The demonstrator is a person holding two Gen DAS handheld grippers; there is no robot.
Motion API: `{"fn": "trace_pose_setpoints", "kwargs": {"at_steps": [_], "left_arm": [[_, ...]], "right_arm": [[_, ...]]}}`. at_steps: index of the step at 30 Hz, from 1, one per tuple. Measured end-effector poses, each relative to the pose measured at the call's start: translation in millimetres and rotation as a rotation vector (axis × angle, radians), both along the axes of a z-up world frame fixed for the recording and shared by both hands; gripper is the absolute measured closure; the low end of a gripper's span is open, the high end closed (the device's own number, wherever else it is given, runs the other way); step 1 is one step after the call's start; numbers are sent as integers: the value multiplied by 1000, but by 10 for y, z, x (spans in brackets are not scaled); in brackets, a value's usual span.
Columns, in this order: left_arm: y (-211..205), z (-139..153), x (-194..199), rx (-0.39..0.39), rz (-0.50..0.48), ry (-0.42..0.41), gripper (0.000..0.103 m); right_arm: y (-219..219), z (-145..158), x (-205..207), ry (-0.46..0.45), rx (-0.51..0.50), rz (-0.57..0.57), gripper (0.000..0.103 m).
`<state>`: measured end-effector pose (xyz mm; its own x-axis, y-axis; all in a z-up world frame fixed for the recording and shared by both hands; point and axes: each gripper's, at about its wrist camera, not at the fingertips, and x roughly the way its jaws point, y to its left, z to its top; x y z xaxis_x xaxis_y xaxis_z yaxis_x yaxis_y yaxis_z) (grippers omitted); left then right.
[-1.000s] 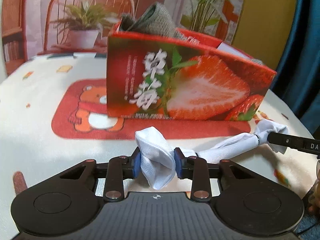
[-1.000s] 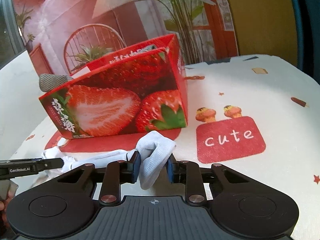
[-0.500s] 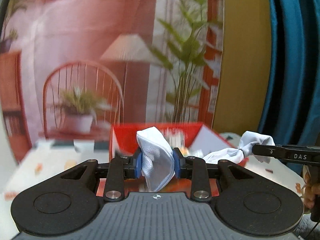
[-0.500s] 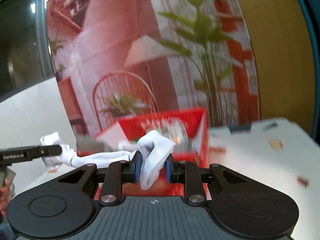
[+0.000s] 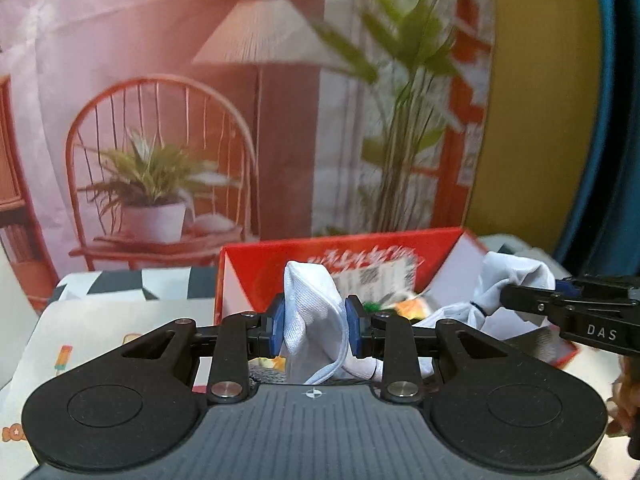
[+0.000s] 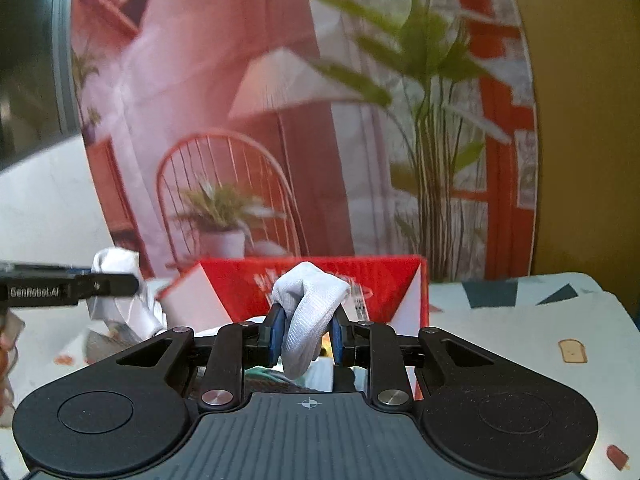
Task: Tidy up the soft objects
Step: 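Lift the white socks with both tools over the red box, then lower the socks into the box and open both tools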
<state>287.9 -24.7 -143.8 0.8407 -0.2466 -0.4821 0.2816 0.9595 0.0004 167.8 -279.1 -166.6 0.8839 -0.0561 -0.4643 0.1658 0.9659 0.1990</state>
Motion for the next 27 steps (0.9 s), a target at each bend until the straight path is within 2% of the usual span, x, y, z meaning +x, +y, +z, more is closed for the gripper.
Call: {"fn": "trace_pose_setpoints", "kwargs": {"at_steps": [5,7,8,9,11,12,14,15,16,17,20,24,27], "left_arm": [[3,-171,226,45,20,32,70],[11,-188,262,48,14,33,64],[10,-184,260,50,6,26,51],[9,-177,245,55,-3,16,31],[5,-155,196,60,-9,-14,9],[-18,-136,177,62,-10,-31,4],[-48,-101,129,72,-18,-45,2],[-66,-88,113,76,-28,-39,0],[-73,-83,94,73,-38,-37,0],[-77,-78,74,70,-42,-39,0],[-71,-58,-10,55,-16,-58,0],[-5,29,-130,-4,-1,-85,0],[10,102,-208,-12,11,-88,0]], "right_arm": [[26,-208,211,71,-56,-10,80],[2,-249,232,84,-66,-22,76],[-18,-256,234,86,-65,-27,72],[-34,-257,220,85,-67,-32,70],[-57,-249,184,76,-75,-30,61],[-64,-241,164,70,-81,-28,54],[-84,-204,118,46,-89,-39,22],[-85,-183,86,27,-92,-47,16],[-85,-161,61,14,-98,-55,5],[-79,-140,44,6,-107,-64,1],[-48,-66,10,-2,-135,-79,0],[14,43,-54,-21,-157,-82,0],[58,126,-115,-35,-169,-90,0]]}}
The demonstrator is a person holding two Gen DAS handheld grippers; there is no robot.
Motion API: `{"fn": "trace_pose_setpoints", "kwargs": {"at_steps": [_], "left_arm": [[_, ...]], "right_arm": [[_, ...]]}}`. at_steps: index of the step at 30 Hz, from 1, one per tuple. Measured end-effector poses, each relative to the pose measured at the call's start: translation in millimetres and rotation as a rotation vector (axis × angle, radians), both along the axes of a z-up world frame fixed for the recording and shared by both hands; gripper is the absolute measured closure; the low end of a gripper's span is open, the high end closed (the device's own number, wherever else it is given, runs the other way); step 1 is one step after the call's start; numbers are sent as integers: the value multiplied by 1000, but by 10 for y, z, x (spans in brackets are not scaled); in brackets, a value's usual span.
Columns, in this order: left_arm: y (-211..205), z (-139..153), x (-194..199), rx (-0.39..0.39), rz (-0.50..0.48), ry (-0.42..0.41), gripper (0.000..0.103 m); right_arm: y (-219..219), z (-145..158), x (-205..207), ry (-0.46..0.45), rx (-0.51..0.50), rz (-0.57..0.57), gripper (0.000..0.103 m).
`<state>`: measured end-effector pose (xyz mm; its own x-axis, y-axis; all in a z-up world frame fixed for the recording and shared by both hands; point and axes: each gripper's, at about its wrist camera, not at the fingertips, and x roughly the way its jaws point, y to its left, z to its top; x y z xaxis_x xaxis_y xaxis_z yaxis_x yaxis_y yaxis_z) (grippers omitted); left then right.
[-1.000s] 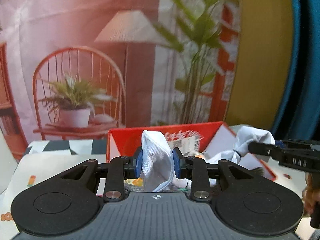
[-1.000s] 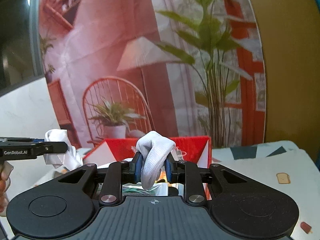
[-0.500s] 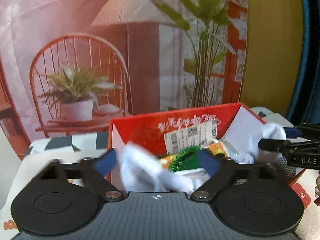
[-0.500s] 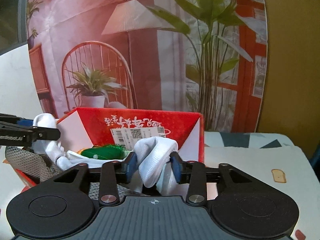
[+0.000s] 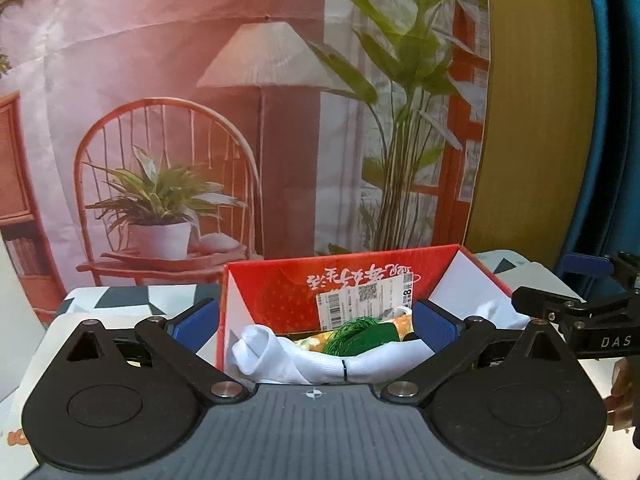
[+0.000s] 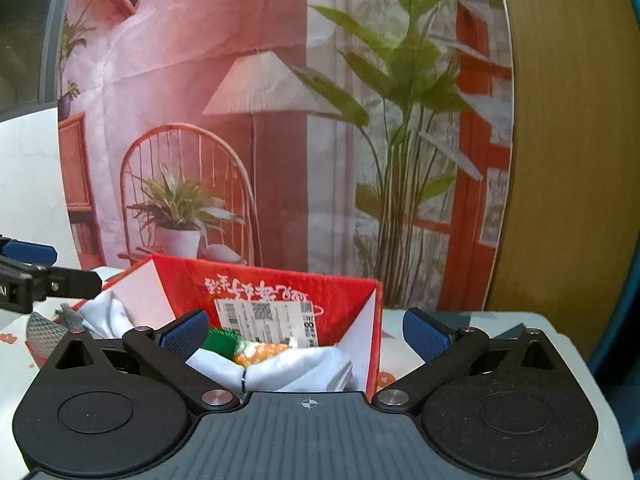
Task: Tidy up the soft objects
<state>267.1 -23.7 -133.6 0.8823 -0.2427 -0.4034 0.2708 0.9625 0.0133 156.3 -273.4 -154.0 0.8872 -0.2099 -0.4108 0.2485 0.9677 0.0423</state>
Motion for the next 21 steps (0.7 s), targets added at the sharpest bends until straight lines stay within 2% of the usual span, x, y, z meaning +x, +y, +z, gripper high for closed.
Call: {"fn": "trace_pose_setpoints", "kwargs": {"at_steps": [9,14,21], "left_arm": [[61,281,-380,-29,-7,-62,0],[91,552,-686,-45,-19,-122,0],[156,1016,-1179,-80,-24,-216,0]], "right_arm": [[95,371,-251,-74,40,16,0],[190,701,-424,-100,28,-14,0],[313,1208,-718,-149,28,0,0]]}}
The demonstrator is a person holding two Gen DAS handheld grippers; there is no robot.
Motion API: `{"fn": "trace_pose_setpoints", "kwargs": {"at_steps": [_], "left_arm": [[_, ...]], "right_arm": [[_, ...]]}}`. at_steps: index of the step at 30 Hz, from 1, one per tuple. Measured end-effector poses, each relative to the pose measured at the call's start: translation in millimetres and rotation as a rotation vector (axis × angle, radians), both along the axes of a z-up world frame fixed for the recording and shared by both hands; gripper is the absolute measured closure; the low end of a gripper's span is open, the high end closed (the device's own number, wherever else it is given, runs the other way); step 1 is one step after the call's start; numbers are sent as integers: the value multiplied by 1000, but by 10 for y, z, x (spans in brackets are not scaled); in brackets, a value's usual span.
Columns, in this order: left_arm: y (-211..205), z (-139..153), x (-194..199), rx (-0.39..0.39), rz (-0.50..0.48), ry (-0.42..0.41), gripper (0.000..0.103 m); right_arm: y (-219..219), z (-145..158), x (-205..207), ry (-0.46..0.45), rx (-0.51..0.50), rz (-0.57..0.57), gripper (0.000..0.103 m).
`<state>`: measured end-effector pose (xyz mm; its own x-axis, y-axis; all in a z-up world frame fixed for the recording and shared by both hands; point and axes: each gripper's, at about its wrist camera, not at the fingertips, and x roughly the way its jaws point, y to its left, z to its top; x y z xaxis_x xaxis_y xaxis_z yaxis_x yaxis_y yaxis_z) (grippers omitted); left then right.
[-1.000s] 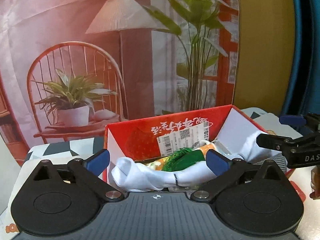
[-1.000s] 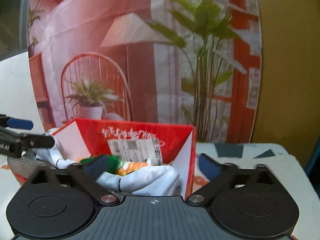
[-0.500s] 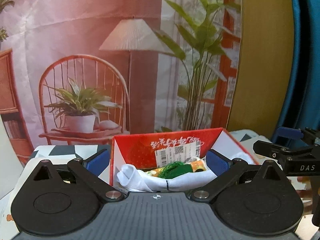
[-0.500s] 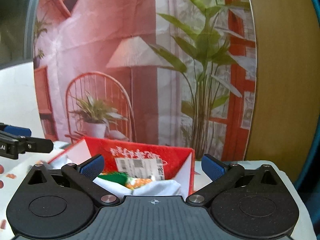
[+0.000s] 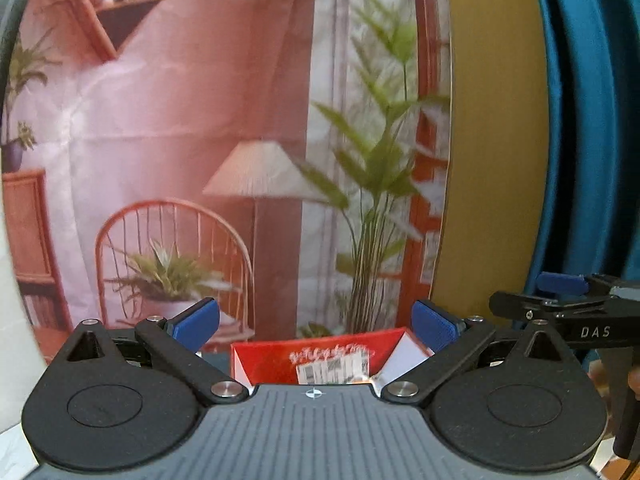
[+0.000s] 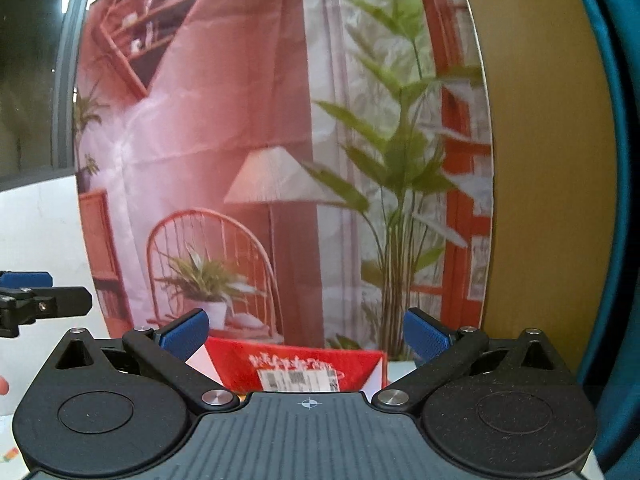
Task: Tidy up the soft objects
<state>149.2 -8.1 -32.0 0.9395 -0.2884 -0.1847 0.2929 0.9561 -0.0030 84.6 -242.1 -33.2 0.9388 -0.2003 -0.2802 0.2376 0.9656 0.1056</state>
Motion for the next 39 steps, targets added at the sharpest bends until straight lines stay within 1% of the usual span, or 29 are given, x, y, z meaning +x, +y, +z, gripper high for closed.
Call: {"fn": "trace_pose_setpoints", "kwargs": {"at_steps": [4,8,12,15,18,20,23,28,39], "left_arm": [[9,221,-246,5,53,-23,0],[30,410,-535,30,116,-59,0],[71,571,-835,47,151,-94,0],[75,654,-1053,62,177,-113,0],[81,702,-1245,47,173,-129,0],[101,725,-1362,24,163,-131,0],[122,745,-1485,0,147,-121,0],[105,730,-1557,13,165,-127,0],[116,686,-1555,10,174,-103,0]], "right_arm": [[80,280,-143,-10,0,-3,0],[211,540,-321,-5,-22,-44,0],[354,759,-533,-3,-45,-96,0],[435,901,-739,-22,-51,-112,0],[509,1015,-937,-38,-57,-135,0],[539,1070,-1051,-52,-50,-128,0],[590,1133,-1197,-48,-42,-123,0],[682,1180,-1359,-42,-45,-107,0],[704,1119,-1390,-4,-31,-110,0]]}}
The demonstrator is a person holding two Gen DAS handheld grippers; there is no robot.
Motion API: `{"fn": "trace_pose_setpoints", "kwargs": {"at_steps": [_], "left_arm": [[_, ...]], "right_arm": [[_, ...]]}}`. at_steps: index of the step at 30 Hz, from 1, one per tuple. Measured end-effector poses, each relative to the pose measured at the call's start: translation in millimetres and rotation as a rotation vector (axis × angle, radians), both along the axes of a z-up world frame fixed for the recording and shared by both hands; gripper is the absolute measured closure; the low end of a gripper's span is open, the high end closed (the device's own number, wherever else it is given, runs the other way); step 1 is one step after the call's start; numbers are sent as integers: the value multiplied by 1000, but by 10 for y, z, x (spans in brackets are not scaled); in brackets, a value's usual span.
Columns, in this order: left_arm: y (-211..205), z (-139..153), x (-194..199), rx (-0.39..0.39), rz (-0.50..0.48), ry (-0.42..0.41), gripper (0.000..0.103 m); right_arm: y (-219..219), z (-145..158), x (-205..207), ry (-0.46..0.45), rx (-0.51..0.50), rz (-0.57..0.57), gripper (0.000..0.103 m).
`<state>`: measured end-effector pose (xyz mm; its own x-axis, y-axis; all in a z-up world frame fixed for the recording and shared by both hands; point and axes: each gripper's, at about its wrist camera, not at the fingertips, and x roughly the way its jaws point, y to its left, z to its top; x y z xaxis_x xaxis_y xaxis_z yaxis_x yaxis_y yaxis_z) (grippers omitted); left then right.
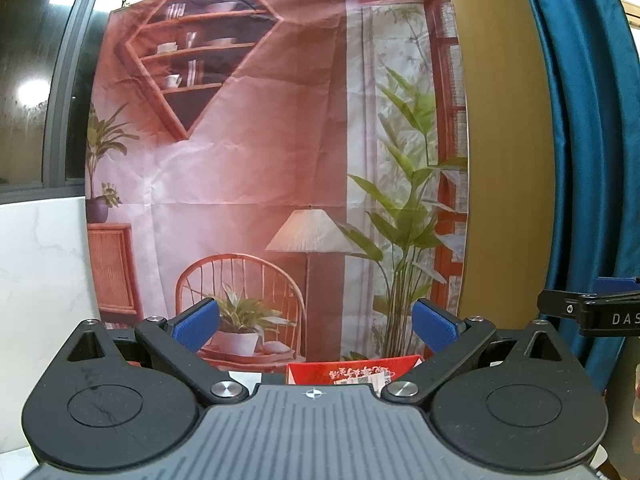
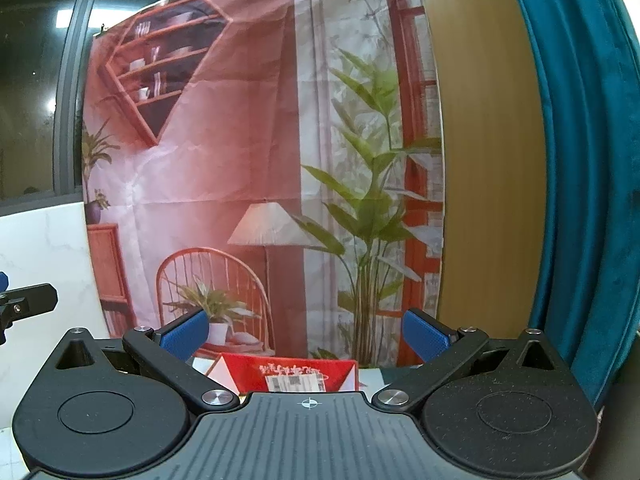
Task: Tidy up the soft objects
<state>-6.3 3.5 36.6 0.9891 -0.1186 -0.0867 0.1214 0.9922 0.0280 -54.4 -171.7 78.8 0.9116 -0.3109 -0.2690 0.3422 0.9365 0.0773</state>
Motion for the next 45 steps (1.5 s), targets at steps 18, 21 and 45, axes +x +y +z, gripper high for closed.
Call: {"fn": "trace_pose_setpoints", "kwargs": {"at_steps": [18,21,45], "left_arm": [[26,-87,26,-8,-1,41,0],[20,-103,24,-4,-1,45,0],[39,-127,31,-6,-2,52,0]], "right_arm": [[25,-122,79,60,-2,-6,0],[29,-138,83,67,-3,-8,0],[10,-158,83,76,1,-13,0]]}}
